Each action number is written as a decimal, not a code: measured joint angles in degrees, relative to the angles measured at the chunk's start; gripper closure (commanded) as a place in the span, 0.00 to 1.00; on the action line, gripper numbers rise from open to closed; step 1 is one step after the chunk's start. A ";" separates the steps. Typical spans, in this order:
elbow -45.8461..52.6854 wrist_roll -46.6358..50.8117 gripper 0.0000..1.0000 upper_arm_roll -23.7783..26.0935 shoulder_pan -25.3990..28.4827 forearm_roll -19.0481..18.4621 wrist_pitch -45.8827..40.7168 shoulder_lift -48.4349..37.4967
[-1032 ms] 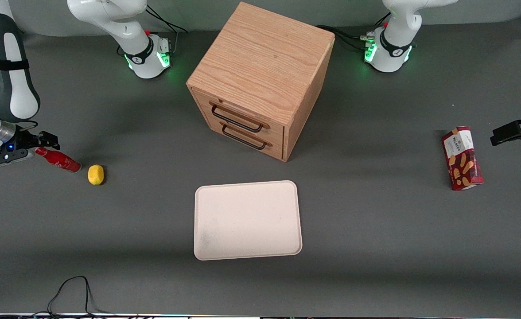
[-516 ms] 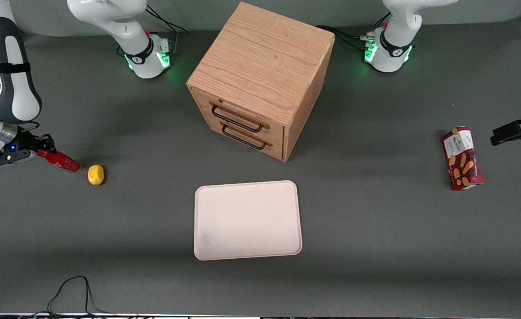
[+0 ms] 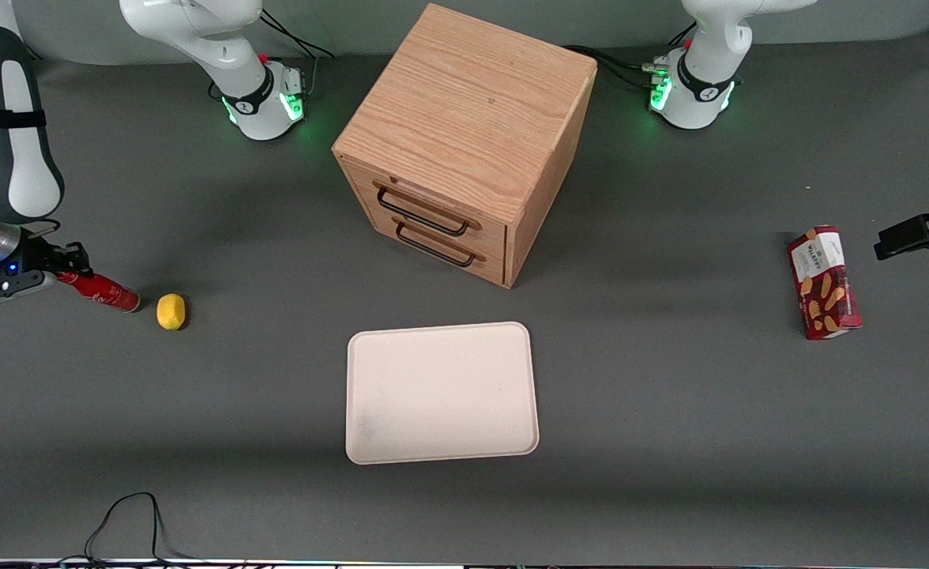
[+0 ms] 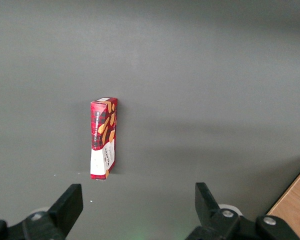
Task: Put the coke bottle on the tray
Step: 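Close the right gripper around the bottle's cap end, then lift the bottle and carry it over the white tray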
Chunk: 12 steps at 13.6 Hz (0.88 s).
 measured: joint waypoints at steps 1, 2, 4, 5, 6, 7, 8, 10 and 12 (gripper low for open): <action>2.66 0.68 1.00 1.28 -0.02 0.11 -3.21 -0.01; 5.57 1.86 1.00 2.78 -0.03 0.25 -6.57 -0.03; 12.20 6.28 1.00 6.54 -0.07 0.42 -13.84 -0.08; 15.68 9.07 1.00 8.64 -0.07 0.45 -17.49 -0.07; 19.40 12.11 1.00 11.02 -0.05 0.48 -21.21 -0.03; 23.21 15.05 1.00 13.46 0.00 0.49 -24.75 0.13; 27.06 17.73 1.00 15.79 0.06 0.50 -28.10 0.57; 35.30 22.85 1.00 20.14 0.09 0.51 -34.12 2.77; 44.59 27.80 1.00 24.26 0.08 0.53 -39.58 7.09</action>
